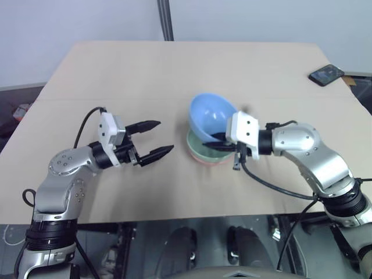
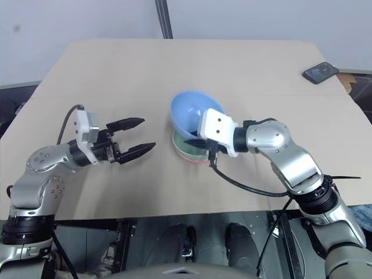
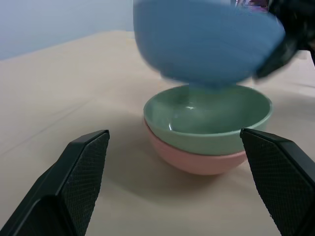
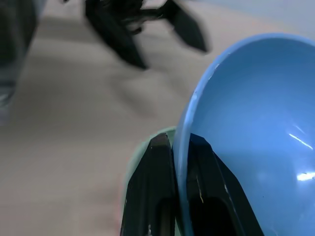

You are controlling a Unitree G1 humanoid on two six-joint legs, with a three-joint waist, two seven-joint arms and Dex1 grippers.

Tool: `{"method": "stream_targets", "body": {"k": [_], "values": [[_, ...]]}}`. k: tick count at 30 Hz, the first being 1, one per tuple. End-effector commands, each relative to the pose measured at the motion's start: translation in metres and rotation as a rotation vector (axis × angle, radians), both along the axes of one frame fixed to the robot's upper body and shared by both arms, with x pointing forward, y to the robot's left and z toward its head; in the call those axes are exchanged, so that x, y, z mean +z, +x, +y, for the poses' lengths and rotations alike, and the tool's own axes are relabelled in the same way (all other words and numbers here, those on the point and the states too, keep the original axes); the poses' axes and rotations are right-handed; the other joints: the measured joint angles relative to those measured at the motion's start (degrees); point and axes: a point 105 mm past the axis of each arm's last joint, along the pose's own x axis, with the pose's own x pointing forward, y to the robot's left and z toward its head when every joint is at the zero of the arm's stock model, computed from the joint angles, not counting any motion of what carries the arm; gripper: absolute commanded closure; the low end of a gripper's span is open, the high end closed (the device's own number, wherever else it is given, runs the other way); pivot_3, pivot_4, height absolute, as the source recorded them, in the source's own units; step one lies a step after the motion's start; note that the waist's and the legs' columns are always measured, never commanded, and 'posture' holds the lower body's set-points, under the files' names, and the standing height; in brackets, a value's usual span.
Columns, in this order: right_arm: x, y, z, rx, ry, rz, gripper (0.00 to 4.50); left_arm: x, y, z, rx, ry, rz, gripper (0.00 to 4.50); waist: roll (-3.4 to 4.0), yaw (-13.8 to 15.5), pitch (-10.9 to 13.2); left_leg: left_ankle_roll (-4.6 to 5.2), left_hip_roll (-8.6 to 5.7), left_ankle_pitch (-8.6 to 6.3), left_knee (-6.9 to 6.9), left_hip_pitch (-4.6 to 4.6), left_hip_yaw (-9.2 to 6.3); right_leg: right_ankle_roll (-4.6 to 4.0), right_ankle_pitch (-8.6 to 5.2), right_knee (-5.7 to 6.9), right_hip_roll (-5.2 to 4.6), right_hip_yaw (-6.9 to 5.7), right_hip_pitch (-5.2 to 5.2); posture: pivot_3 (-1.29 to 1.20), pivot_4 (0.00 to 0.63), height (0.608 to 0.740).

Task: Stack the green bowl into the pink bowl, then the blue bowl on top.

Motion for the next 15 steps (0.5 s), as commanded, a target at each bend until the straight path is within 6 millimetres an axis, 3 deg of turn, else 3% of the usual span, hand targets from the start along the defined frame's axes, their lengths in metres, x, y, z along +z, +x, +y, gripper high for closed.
{"method": "stream_targets", "body": {"k": [1,4,6,7,8,12,15], "values": [[-0.001,0.008,-0.008,-0.024,-0.051,-0.03,3.74,0.01,-0.005,0.002,0.014,0.008,-0.044,0.0,0.0,0.1,0.0,0.0,0.0,0.0,0.0,0.0,0.0,0.0,0.0,0.0,0.0,0.0,-0.01,0.0,0.15,0.74],[0.006,0.009,-0.013,-0.034,-0.038,-0.03,2.56,0.009,-0.009,0.002,0.017,0.013,-0.04,0.0,0.0,0.1,0.0,-0.01,0.01,0.0,0.0,0.01,0.0,-0.02,-0.01,0.01,0.0,-0.01,0.0,0.0,0.15,0.74],[0.016,0.009,-0.017,-0.046,-0.01,-0.043,1.64,0.009,-0.01,0.001,0.025,0.022,-0.041,0.0,0.0,0.1,0.0,-0.01,0.02,0.0,0.0,0.0,0.0,-0.01,0.0,0.01,0.0,-0.01,-0.01,0.0,0.15,0.74],[0.02,0.008,-0.018,-0.048,0.006,-0.044,0.88,0.01,-0.01,0.0,0.036,0.025,-0.05,0.0,0.0,0.1,0.0,-0.01,0.03,0.0,0.0,0.0,0.0,-0.01,0.0,0.01,0.0,-0.02,-0.01,0.0,0.15,0.74],[0.027,0.006,-0.02,-0.054,0.042,-0.038,0.59,0.01,-0.01,0.0,0.051,0.028,-0.061,0.0,0.01,0.2,0.0,-0.01,0.03,0.0,0.0,0.01,0.0,-0.01,0.0,0.01,0.0,-0.02,-0.01,0.0,0.15,0.74],[0.042,-0.002,-0.029,-0.085,0.146,-0.008,0.59,0.014,-0.008,0.0,0.103,0.016,-0.102,0.0,0.0,0.3,0.0,-0.01,0.03,-0.01,0.0,0.0,-0.01,-0.01,0.0,0.0,-0.04,-0.04,0.0,0.0,0.15,0.74],[0.05,-0.005,-0.051,-0.144,0.24,-0.015,0.59,0.018,-0.011,-0.001,0.098,-0.045,-0.099,0.0,-0.02,0.5,0.0,-0.01,0.03,-0.01,0.0,0.0,-0.03,-0.01,0.0,-0.01,-0.06,-0.07,0.01,0.0,0.15,0.74]]}}
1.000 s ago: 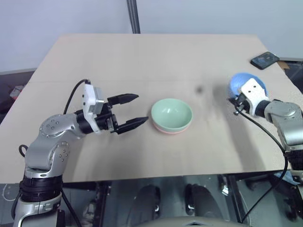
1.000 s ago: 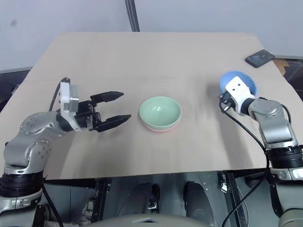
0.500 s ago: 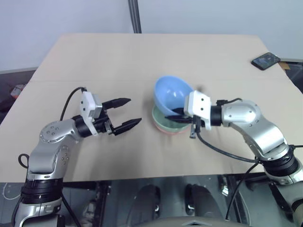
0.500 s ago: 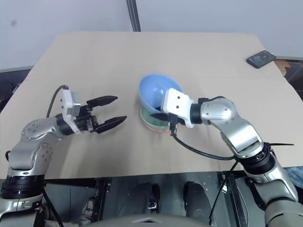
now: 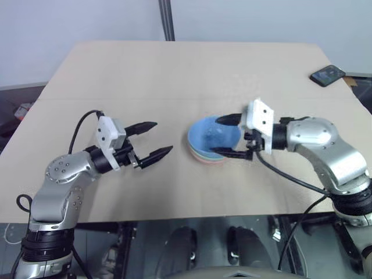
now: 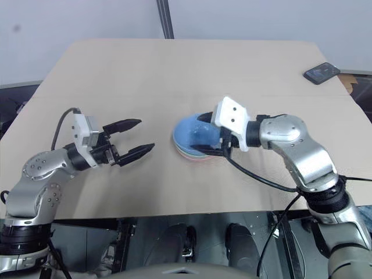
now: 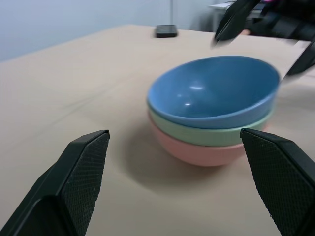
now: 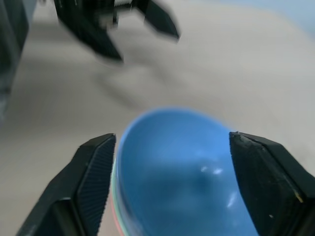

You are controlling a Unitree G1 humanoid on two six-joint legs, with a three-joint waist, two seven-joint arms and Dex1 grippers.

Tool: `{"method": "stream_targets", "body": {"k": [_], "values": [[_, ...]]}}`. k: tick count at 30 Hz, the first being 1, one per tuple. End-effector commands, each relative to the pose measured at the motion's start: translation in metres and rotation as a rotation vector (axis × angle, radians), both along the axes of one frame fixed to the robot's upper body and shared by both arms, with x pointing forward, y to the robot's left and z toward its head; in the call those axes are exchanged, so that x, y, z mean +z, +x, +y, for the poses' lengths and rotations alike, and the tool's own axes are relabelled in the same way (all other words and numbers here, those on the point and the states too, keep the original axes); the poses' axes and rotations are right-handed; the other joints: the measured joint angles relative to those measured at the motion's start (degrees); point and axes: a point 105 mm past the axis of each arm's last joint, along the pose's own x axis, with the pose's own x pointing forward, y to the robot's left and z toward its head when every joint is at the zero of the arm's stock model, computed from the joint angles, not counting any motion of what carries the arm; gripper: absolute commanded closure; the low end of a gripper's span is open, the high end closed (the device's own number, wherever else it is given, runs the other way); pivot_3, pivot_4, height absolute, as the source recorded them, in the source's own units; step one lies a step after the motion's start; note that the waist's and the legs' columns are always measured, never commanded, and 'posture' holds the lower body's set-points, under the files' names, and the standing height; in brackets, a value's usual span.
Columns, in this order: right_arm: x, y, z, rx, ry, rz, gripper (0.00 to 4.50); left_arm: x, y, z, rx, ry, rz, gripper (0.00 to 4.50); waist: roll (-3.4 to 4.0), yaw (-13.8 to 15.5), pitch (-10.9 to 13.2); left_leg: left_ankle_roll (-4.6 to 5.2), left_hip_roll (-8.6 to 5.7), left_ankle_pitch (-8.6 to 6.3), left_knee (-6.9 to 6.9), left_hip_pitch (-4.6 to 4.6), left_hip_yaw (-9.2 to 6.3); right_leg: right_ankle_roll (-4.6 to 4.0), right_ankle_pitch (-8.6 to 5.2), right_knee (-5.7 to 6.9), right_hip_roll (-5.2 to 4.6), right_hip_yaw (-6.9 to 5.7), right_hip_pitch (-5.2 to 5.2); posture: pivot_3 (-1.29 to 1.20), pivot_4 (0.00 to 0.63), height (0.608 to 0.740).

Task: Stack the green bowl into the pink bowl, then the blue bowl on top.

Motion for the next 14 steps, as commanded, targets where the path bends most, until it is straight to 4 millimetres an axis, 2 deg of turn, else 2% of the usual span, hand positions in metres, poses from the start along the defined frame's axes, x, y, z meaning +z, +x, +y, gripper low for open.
{"method": "stream_targets", "body": {"k": [1,5,8,10,14], "values": [[0.016,-0.007,-0.033,-0.076,0.129,-0.016,0.59,0.016,-0.008,-0.003,-0.005,-0.047,-0.061,0.0,-0.02,0.2,0.0,0.01,0.0,-0.01,0.0,-0.01,-0.03,0.0,0.0,-0.02,-0.01,-0.03,0.02,0.0,0.15,0.74],[-0.003,-0.008,-0.071,-0.179,0.124,0.054,0.59,0.01,-0.013,-0.001,-0.003,-0.027,-0.013,0.0,0.0,-0.1,0.0,0.08,-0.06,-0.05,0.0,0.0,0.03,-0.09,-0.05,-0.04,-0.1,0.0,0.02,0.0,0.15,0.74],[-0.022,-0.017,-0.109,-0.255,0.087,0.102,0.59,0.009,-0.024,0.008,0.0,-0.024,0.039,0.0,0.0,0.0,0.0,0.08,-0.04,-0.05,-0.01,0.01,0.03,-0.16,-0.1,-0.03,-0.07,0.0,0.03,0.0,0.15,0.74],[-0.026,-0.025,-0.129,-0.289,0.069,0.112,0.59,0.01,-0.033,0.016,-0.001,-0.018,0.074,0.0,0.01,-0.1,0.0,0.08,-0.02,-0.05,-0.01,0.0,0.03,-0.15,-0.11,-0.04,-0.04,0.01,0.02,0.0,0.15,0.74],[-0.02,-0.033,-0.143,-0.311,0.073,0.099,0.59,0.013,-0.045,0.03,0.023,0.012,0.118,0.0,0.04,-0.3,0.0,0.1,0.01,-0.07,-0.01,0.1,0.11,-0.17,-0.14,-0.01,-0.03,0.11,0.03,0.0,0.15,0.74]]}}
